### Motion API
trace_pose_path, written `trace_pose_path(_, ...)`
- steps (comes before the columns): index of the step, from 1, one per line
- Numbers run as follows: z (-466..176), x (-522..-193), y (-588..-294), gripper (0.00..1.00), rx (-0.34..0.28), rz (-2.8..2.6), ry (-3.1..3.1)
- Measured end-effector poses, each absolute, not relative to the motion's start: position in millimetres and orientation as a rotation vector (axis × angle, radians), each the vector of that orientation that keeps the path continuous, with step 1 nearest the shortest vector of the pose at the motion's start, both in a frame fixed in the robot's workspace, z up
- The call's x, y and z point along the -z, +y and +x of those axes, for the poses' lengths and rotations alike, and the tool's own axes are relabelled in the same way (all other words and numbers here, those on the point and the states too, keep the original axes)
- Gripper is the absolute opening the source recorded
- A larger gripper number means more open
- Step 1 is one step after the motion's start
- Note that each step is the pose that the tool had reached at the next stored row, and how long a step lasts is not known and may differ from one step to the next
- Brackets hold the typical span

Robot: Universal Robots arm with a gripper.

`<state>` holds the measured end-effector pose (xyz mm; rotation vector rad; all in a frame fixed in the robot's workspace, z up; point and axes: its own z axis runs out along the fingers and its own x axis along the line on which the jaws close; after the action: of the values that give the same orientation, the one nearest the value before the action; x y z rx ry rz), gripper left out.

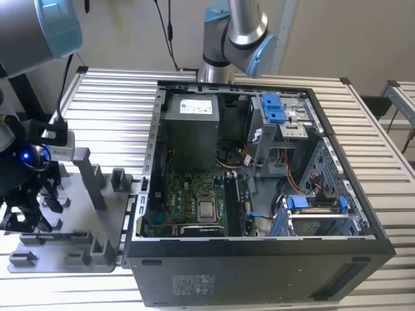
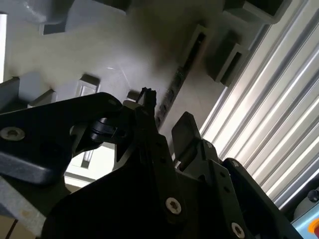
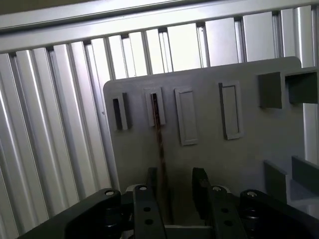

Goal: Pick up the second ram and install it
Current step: 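Pick up the second ram and move it above second insertion slot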

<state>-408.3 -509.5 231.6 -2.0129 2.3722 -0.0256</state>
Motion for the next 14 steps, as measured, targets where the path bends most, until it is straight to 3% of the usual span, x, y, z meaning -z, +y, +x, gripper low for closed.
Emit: trace_pose_path(14,-413,-217,-511,0.42,0.011,-2.039,2.34)
